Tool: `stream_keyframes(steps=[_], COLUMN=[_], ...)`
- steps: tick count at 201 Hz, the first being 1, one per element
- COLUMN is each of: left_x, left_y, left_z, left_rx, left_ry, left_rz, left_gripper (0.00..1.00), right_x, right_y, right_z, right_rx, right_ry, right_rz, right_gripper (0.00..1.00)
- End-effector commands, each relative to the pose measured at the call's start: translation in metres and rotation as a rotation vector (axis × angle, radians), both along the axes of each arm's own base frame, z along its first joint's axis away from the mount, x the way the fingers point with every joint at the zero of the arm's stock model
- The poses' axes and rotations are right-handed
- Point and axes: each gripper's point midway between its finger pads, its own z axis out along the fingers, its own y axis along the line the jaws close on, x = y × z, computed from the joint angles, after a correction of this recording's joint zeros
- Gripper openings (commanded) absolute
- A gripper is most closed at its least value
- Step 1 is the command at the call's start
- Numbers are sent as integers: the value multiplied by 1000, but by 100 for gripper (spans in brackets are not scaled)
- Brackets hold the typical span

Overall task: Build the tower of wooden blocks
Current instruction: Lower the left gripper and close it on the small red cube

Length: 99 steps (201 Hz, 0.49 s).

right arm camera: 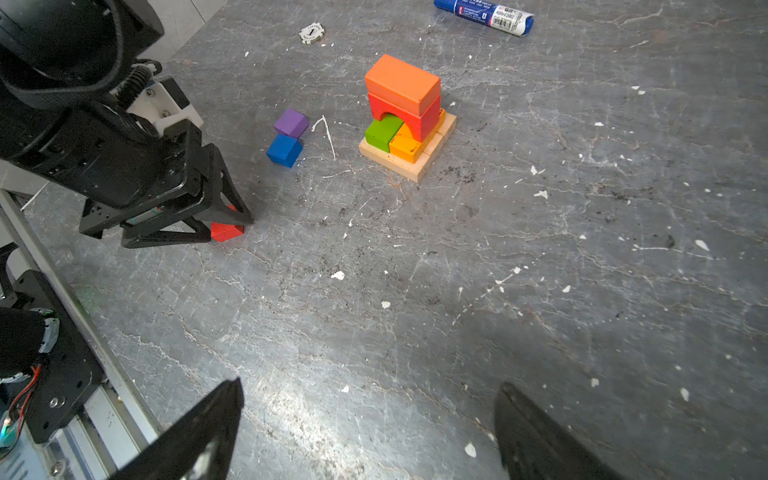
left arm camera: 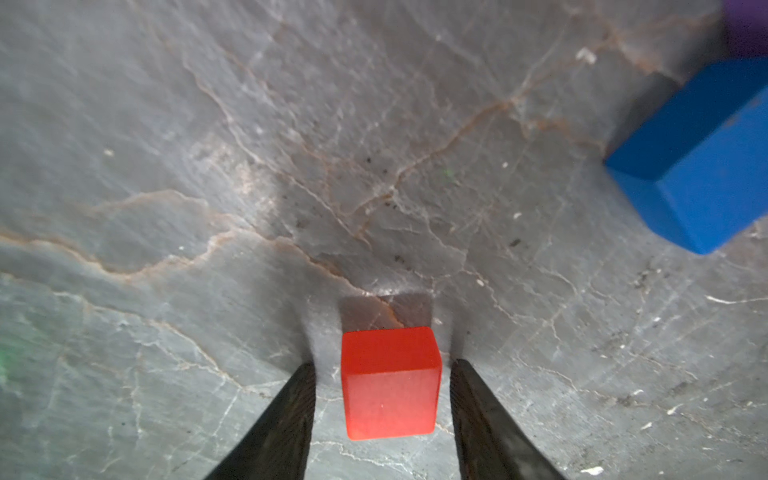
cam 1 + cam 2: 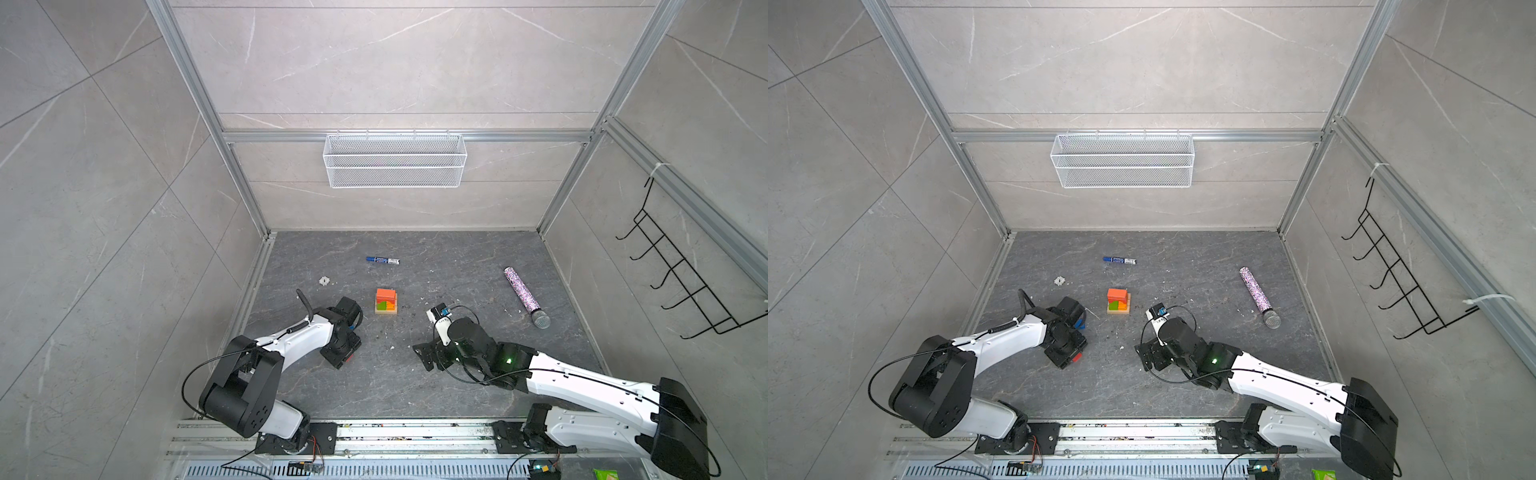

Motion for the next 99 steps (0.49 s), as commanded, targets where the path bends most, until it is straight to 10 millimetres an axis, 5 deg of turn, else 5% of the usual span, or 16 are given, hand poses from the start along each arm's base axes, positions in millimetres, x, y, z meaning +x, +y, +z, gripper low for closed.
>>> stream_keyframes(steps=[1,99], left_x=[-2,2], left_y=[4,0], left_z=[-1,0], left_rx=[17,26], left_ry=[10,24], left_rz=[-26,-105], left_gripper=[54,37], right_x=[0,0], right_y=[1,0], right_z=[8,7], right_rx=[-2,-1], right_ry=[-14,-15], right_rz=[-3,-4], right_gripper=[94,94])
